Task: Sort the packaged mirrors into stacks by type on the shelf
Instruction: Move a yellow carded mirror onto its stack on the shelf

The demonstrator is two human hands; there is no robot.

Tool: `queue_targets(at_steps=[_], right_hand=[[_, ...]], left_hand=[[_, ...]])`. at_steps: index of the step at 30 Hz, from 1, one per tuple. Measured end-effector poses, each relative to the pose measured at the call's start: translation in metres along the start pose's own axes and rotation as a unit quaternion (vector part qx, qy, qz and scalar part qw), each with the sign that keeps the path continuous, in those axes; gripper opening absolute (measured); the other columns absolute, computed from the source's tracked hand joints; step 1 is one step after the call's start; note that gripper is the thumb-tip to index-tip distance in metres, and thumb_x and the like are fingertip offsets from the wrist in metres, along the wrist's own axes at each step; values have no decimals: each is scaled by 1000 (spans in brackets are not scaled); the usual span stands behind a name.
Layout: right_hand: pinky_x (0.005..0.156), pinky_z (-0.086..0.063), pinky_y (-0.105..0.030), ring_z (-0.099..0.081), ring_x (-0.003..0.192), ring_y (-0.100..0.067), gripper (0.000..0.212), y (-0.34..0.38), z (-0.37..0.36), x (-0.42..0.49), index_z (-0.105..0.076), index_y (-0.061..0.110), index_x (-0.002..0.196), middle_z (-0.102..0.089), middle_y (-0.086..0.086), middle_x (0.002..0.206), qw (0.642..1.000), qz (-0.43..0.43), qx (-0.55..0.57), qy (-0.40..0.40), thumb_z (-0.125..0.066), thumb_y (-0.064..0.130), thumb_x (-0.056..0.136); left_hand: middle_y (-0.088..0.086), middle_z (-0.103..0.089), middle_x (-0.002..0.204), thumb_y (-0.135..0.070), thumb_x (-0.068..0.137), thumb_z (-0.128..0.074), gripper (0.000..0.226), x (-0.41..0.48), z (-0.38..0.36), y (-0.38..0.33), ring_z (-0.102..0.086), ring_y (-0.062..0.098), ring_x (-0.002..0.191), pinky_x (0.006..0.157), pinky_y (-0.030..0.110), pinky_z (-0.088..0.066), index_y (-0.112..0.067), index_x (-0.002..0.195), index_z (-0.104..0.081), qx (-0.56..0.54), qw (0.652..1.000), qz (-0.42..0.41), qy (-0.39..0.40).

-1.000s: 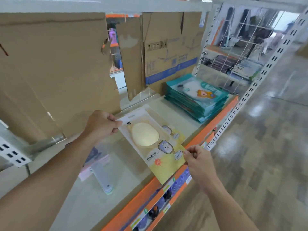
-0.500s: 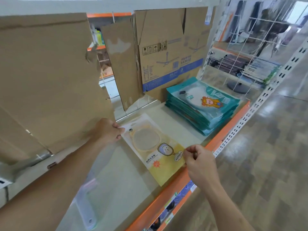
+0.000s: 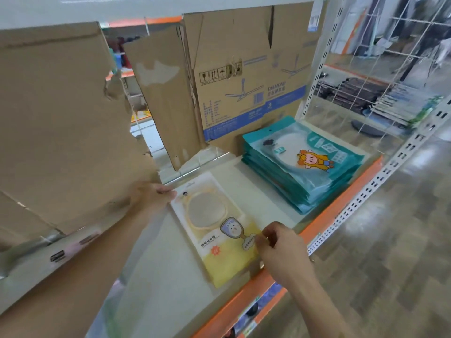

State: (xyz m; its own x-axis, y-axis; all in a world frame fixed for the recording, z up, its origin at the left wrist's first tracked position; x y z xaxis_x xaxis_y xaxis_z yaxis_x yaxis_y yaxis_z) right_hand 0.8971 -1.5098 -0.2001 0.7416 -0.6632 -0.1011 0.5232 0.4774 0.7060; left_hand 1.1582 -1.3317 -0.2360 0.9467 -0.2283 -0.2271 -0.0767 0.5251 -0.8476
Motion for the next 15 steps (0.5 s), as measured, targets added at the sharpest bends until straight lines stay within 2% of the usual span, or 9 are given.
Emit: queue_targets(at_steps=[4, 6, 8, 10, 11, 13, 15], right_hand=[[67, -44, -24, -56, 80, -12, 24, -2, 0, 6, -63, 21, 108, -60, 6, 95, 1000, 6, -5, 23, -58, 33, 87], [71, -47, -30, -58, 85, -18, 28, -2, 0, 8, -66, 13, 106, -63, -1, 100, 999, 18, -22, 36, -56, 31, 88], [67, -48, -35, -60, 83, -27, 29, -3, -2, 9, -65, 4, 94, -65, -10, 91, 997, 41, -37, 52, -53, 29, 86], [55, -38, -31, -59, 78, -28, 28, -3, -3, 10, -64, 4, 87, -63, -14, 83, 995, 56, -56, 64, -51, 29, 86], [53, -35, -31, -58, 77, -28, 28, -4, -3, 11, -64, 3, 86, -63, -15, 83, 994, 59, -60, 67, -51, 28, 86], [56, -42, -35, -59, 71, -28, 27, -5, -2, 13, -63, 1, 85, -63, -18, 83, 995, 63, -42, 70, -51, 25, 85], [59, -47, -40, -59, 67, -29, 27, -4, -1, 16, -63, 1, 82, -64, -19, 80, 995, 66, -26, 70, -50, 24, 85]], left_hand=[[5, -58, 67, -12, 86, -68, 18, 0, -1, 5, -52, 4, 45, 46, 11, -46, -5, 102, -68, -39, 999, 19, 13], [7, -56, 65, -8, 89, -64, 17, 0, -1, 5, -51, 0, 40, 46, 10, -47, -1, 104, -65, -45, 999, 28, 7], [9, -56, 68, -5, 90, -62, 14, -3, 0, 3, -53, 4, 47, 47, 8, -48, -2, 104, -63, -54, 998, 34, 2], [12, -58, 73, -3, 90, -61, 14, -9, -1, -1, -54, 12, 55, 47, 9, -48, -1, 104, -62, -63, 997, 31, -3], [13, -57, 74, -2, 90, -60, 13, -10, -1, -2, -52, 15, 59, 47, 10, -48, 0, 104, -62, -67, 997, 31, -6], [13, -55, 73, -2, 92, -57, 11, -14, -3, -3, -49, 16, 60, 47, 11, -47, 0, 101, -62, -78, 996, 33, -19], [11, -56, 70, -8, 93, -58, 13, -14, 1, -2, -50, 17, 61, 57, 18, -51, 2, 98, -65, -49, 997, 30, -44]])
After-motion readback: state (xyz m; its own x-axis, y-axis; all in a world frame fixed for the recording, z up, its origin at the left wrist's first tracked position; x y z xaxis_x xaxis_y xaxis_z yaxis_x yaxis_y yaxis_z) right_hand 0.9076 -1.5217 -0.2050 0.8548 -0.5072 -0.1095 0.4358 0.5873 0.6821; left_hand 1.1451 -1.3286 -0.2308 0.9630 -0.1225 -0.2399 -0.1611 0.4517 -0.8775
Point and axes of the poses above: each hand's wrist, its own x-axis towards the middle knuckle, its own z-axis out of the back of the hand, y = z × x, the point moved 4 cm from there along x, towards the middle knuckle
